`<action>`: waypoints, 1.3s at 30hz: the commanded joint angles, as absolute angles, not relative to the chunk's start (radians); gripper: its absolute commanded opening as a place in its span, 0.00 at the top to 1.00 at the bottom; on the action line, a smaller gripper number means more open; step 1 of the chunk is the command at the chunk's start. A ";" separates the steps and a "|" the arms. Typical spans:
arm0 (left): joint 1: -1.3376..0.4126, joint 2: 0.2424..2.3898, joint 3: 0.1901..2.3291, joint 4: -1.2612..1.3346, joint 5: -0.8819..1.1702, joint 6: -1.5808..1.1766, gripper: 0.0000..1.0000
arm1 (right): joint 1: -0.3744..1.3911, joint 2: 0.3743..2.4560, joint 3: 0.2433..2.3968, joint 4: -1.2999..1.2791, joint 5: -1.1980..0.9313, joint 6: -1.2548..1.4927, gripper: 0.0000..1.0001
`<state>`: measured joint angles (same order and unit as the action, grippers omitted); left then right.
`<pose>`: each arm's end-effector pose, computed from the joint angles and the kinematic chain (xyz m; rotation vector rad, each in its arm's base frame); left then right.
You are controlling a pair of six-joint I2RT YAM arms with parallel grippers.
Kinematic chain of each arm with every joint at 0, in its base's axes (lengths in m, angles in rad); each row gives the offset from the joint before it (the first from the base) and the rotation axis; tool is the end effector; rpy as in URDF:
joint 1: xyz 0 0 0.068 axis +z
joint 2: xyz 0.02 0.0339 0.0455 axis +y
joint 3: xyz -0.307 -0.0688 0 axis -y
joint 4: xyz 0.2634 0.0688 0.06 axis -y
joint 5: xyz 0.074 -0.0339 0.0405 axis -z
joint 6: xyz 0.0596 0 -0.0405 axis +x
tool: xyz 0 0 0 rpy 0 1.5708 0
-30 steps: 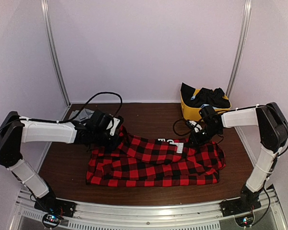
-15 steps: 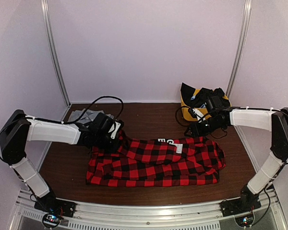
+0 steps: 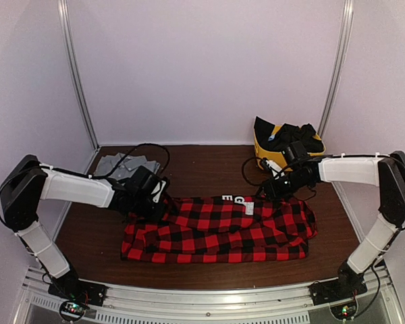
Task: Fold and stack the long sleeve shirts
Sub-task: Fold the sleeve of the rectangle-folded shirt, then rotate the rectangle-folded shirt at the center of the board.
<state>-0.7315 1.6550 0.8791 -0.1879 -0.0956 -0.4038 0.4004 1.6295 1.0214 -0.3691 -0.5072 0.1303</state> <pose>0.2657 -0.2308 0.1683 0.3798 2.5327 -0.3279 0.3193 0.1666 0.2142 -0.5486 2.5226 0.8500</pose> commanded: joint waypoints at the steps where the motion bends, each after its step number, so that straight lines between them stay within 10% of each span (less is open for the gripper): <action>1: -0.721 1.634 0.851 -0.175 -0.120 -0.444 0.99 | 0.416 1.652 1.008 -0.344 -0.484 0.138 0.51; 8: -0.720 1.621 0.850 -0.199 -0.172 -0.458 0.87 | 0.437 1.643 1.009 -0.349 -0.477 0.143 0.51; 16: -0.718 1.558 0.865 -0.227 -0.272 -0.481 0.50 | 0.527 1.611 0.978 -0.312 -0.501 0.177 0.51; 39: -0.719 1.549 0.818 0.076 -0.018 -0.507 0.33 | 0.730 1.802 0.850 -0.149 -0.513 0.246 0.53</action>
